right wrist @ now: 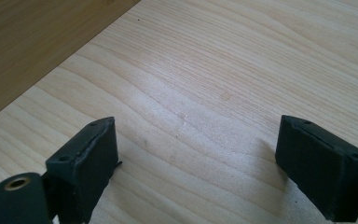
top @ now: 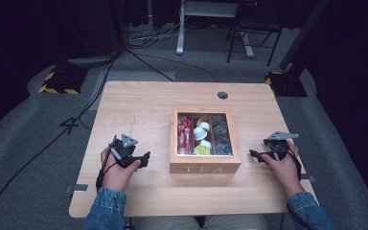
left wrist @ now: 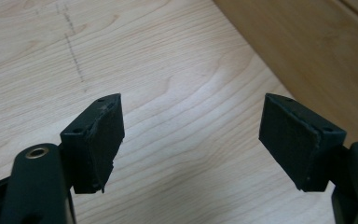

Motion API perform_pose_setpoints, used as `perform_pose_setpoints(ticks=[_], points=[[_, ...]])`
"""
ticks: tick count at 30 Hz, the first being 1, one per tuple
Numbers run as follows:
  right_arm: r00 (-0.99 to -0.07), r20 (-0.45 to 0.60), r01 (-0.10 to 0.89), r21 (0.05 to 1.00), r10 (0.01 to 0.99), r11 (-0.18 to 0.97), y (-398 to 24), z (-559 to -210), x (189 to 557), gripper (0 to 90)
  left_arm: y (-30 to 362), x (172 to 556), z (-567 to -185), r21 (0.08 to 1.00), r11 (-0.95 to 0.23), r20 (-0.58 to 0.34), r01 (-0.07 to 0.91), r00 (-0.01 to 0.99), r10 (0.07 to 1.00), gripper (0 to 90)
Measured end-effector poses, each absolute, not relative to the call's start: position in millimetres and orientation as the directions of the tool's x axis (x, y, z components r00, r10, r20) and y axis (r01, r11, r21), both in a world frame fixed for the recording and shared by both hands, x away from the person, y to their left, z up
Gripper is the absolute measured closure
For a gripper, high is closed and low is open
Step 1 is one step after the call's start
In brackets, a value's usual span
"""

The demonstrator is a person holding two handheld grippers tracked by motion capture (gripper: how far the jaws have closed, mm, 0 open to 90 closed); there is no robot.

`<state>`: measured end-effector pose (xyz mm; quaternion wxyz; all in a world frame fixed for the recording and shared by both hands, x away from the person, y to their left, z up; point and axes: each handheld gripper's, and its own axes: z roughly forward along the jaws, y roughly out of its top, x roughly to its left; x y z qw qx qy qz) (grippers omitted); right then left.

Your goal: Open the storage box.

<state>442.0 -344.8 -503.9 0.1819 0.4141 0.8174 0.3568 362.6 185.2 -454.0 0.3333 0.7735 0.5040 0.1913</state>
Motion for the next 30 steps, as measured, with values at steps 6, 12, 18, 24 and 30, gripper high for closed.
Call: perform_pose_setpoints(ticks=[6, 12, 18, 24, 30], points=[[-0.591, -0.002, 0.547, 0.734, 0.807, 0.403, -345, -504, 442, 12.6, 177, 359, -443, 0.715, -0.283, -0.050, 0.639, 0.450, 0.891, 23.3], [-0.591, -0.002, 0.547, 0.734, 0.807, 0.403, -345, -504, 442, 12.7, 161, 351, -430, 0.722, -0.319, -0.059, 0.614, 0.513, 0.856, 23.9], [-0.592, -0.002, 0.546, 0.734, 0.806, 0.403, -345, -504, 442, 12.7, 149, 346, -421, 0.728, -0.328, -0.084, 0.602, 0.553, 0.829, 25.2], [-0.596, -0.001, 0.545, 0.734, 0.803, 0.406, -345, -504, 442, 12.8, 136, 341, -417, 0.735, -0.351, -0.100, 0.580, 0.605, 0.790, 25.5], [-0.598, -0.001, 0.544, 0.734, 0.801, 0.407, -345, -504, 442, 12.8, 124, 340, -420, 0.752, -0.352, -0.159, 0.558, 0.671, 0.724, 28.0]])
